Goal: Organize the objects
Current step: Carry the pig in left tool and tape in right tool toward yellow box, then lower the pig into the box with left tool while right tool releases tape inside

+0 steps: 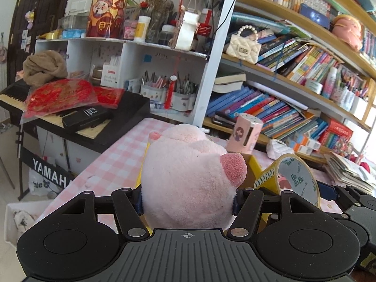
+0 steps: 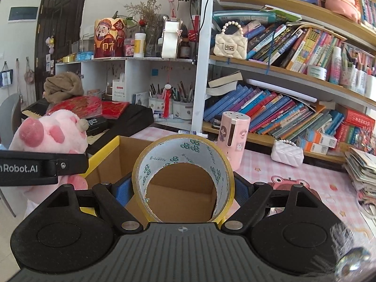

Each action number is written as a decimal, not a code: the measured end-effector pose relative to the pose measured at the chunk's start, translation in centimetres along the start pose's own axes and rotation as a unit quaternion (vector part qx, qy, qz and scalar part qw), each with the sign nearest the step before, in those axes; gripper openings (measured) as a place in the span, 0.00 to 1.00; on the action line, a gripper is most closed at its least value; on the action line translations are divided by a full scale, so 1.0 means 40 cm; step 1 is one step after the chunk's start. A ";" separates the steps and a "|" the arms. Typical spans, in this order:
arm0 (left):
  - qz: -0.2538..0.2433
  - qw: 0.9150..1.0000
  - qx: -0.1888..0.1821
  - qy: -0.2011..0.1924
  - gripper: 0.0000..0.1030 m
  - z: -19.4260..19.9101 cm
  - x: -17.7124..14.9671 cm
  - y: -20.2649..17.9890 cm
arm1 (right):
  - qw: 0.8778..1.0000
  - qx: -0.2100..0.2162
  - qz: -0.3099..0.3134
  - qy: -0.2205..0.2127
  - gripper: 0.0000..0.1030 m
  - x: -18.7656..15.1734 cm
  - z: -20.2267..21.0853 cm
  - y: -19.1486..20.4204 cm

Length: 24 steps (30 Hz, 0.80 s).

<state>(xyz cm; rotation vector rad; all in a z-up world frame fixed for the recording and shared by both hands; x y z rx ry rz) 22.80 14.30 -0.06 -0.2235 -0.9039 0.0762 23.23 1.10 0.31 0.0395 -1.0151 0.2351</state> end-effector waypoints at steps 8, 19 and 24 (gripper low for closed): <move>-0.004 0.999 0.020 0.030 0.60 -0.111 0.010 -0.012 | 0.999 0.012 0.034 0.018 0.79 0.009 -0.128 -0.029; -0.004 0.996 0.051 0.074 0.60 -0.218 -0.011 -0.014 | 0.991 0.058 0.105 0.056 0.79 -0.016 -0.258 -0.017; -0.002 0.994 0.062 0.092 0.60 -0.251 -0.022 -0.010 | 0.986 0.075 0.132 0.069 0.79 -0.024 -0.284 -0.010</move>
Point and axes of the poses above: each gripper's, at about its wrist camera, not at the fingertips, and z roughly against the way its jaws point, y to its left, x to its top, the point moved 10 cm from there along -z, roughly the way its jaws point, and after that the axes turned 9 degrees about y, right-handed, at the moved point
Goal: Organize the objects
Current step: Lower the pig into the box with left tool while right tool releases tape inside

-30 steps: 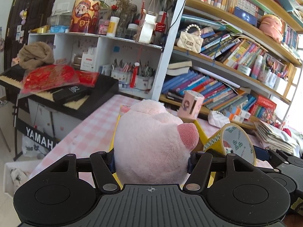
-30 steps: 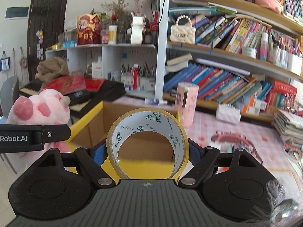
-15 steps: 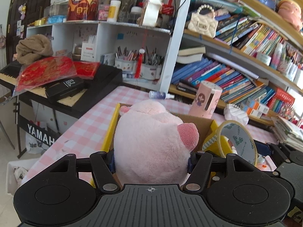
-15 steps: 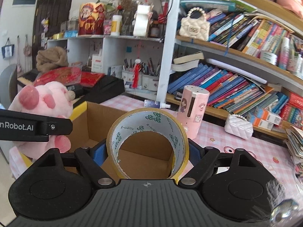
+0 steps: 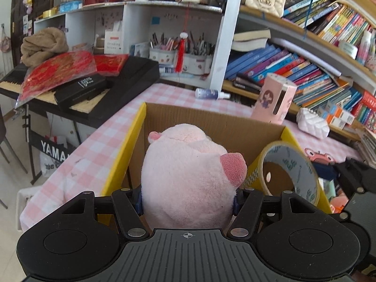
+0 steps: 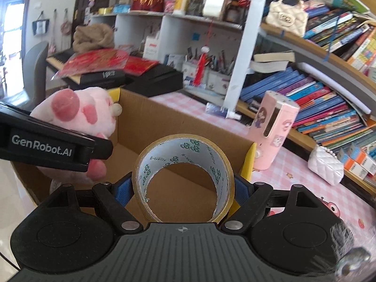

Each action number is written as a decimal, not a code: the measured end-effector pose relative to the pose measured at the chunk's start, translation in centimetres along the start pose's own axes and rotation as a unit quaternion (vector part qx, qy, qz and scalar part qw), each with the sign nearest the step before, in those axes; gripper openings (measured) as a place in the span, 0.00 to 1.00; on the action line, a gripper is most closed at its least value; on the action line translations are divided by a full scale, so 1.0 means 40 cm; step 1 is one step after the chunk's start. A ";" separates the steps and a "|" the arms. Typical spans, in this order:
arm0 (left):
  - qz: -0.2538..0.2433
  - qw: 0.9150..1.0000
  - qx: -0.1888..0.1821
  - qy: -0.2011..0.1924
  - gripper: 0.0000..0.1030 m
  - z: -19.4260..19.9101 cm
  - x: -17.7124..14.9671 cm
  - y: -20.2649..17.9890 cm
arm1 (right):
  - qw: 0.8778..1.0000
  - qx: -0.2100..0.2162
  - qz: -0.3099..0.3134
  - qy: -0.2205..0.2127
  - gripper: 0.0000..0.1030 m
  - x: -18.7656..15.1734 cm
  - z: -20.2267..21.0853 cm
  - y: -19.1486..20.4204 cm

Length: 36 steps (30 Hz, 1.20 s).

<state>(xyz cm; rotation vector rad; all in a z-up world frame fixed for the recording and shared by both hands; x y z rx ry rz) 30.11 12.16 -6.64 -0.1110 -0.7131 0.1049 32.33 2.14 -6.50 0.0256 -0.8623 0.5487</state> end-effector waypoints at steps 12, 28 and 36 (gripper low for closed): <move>-0.027 0.999 0.002 0.020 0.60 -0.047 -0.007 -0.048 | 0.996 0.042 0.065 0.054 0.79 -0.019 -0.037 -0.008; -0.047 0.998 -0.006 0.032 0.61 -0.093 0.007 -0.099 | 0.989 0.035 0.126 0.070 0.79 -0.034 -0.069 -0.053; -0.050 0.998 0.003 0.040 0.65 -0.094 0.001 -0.100 | 0.988 0.038 0.132 0.077 0.80 -0.032 -0.074 -0.051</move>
Point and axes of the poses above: each gripper's, at about its wrist camera, not at the fingertips, and z roughly against the way its jaws point, y to its left, x to its top, the point moved 10 cm from there along -z, roughly the way its jaws point, and after that the axes turned 9 degrees about y, right-handed, at the moved point
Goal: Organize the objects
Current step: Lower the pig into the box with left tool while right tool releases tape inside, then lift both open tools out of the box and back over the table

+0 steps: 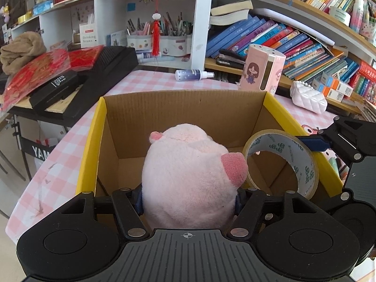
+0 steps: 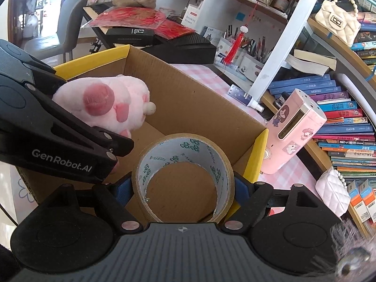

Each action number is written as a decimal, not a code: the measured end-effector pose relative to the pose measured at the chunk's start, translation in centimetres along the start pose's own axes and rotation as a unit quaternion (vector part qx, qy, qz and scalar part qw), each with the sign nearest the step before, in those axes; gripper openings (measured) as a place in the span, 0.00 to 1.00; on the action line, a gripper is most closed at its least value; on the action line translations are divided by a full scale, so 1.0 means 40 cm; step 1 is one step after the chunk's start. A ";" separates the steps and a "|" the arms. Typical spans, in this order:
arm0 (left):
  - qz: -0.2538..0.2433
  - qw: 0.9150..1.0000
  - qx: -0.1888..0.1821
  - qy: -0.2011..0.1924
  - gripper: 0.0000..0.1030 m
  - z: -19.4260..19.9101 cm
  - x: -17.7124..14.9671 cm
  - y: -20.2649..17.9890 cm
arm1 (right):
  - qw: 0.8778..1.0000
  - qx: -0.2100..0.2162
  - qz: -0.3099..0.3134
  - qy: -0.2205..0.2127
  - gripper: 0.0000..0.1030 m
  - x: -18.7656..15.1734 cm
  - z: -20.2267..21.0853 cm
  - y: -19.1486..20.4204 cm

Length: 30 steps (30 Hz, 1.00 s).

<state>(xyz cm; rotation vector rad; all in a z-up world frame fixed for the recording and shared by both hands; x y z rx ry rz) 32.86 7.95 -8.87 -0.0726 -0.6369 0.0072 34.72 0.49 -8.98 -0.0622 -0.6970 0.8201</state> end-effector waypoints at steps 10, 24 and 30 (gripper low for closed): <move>0.011 1.000 -0.003 -0.022 0.72 0.034 -0.002 -0.008 | 1.000 -0.008 -0.012 -0.016 0.83 0.002 0.021 -0.004; 0.027 0.993 -0.018 -0.115 0.85 0.238 -0.022 0.011 | 0.989 -0.062 -0.108 -0.084 0.88 0.001 0.195 -0.010; 0.040 0.990 -0.012 -0.135 0.86 0.304 -0.066 0.035 | 0.972 -0.075 -0.201 -0.095 0.88 -0.044 0.273 -0.015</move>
Point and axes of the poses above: each gripper's, at about its wrist camera, not at the fingertips, and z roughly against the way its jaws point, y to its left, x to its top, the point moved 10 cm from there along -z, roughly the way its jaws point, and after that the axes turned 9 degrees about y, right-handed, at the moved point
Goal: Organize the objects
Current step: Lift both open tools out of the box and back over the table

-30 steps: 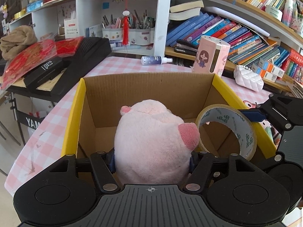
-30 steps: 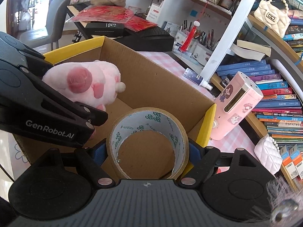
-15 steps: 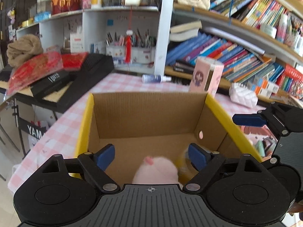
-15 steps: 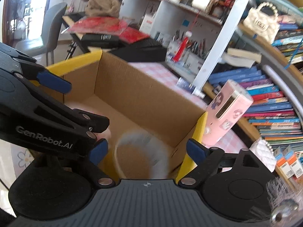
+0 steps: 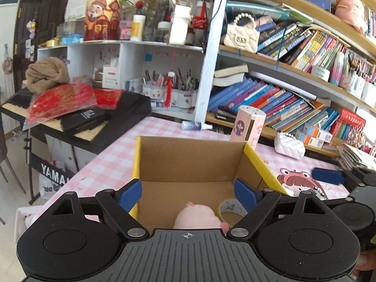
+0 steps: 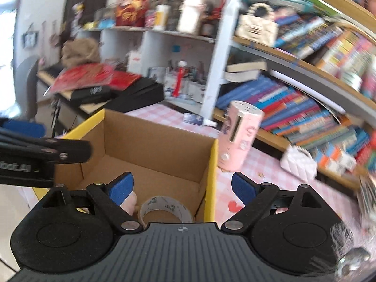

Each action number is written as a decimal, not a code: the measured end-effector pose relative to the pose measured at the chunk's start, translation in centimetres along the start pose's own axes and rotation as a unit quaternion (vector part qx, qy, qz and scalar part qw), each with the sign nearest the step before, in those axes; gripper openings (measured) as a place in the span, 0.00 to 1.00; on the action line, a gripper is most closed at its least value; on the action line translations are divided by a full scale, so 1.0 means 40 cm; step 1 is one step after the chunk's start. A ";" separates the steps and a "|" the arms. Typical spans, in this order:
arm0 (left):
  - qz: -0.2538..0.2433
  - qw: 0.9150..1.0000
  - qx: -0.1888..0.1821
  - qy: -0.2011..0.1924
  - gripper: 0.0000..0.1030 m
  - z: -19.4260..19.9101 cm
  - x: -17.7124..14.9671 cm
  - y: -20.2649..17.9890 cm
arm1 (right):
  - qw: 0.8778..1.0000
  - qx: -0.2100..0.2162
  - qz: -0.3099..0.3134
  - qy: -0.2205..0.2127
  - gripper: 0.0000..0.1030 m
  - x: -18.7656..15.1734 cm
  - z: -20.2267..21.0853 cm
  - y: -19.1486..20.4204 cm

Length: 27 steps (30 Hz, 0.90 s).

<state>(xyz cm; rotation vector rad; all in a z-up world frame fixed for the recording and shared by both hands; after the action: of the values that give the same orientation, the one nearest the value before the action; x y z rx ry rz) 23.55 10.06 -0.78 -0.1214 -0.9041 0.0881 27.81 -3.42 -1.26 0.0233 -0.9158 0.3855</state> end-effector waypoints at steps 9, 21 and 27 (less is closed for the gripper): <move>0.007 1.000 0.018 0.011 0.88 0.074 -0.093 0.039 | 0.997 -0.048 -0.057 -0.005 0.88 -0.107 0.105 -0.010; 0.005 0.998 0.038 0.052 0.88 0.157 -0.247 0.060 | 0.994 -0.065 -0.071 0.043 0.90 -0.281 0.197 0.058; -0.015 0.997 0.032 0.067 0.88 0.185 -0.298 0.045 | 0.993 -0.067 -0.075 0.055 0.91 -0.337 0.234 0.082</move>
<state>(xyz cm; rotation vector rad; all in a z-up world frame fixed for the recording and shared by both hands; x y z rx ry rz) 10.34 10.80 -5.78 -0.0525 -0.7672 0.0796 12.16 -6.31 -6.45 -0.0511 -0.8227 0.1841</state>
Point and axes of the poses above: each gripper's, at about its wrist camera, not at the fingertips, and z roughly against the way its jaws point, y to its left, x to its top, the point moved 10 cm from there along -z, roughly the way its jaws point, and after that the axes turned 9 degrees about y, right-handed, at the moved point
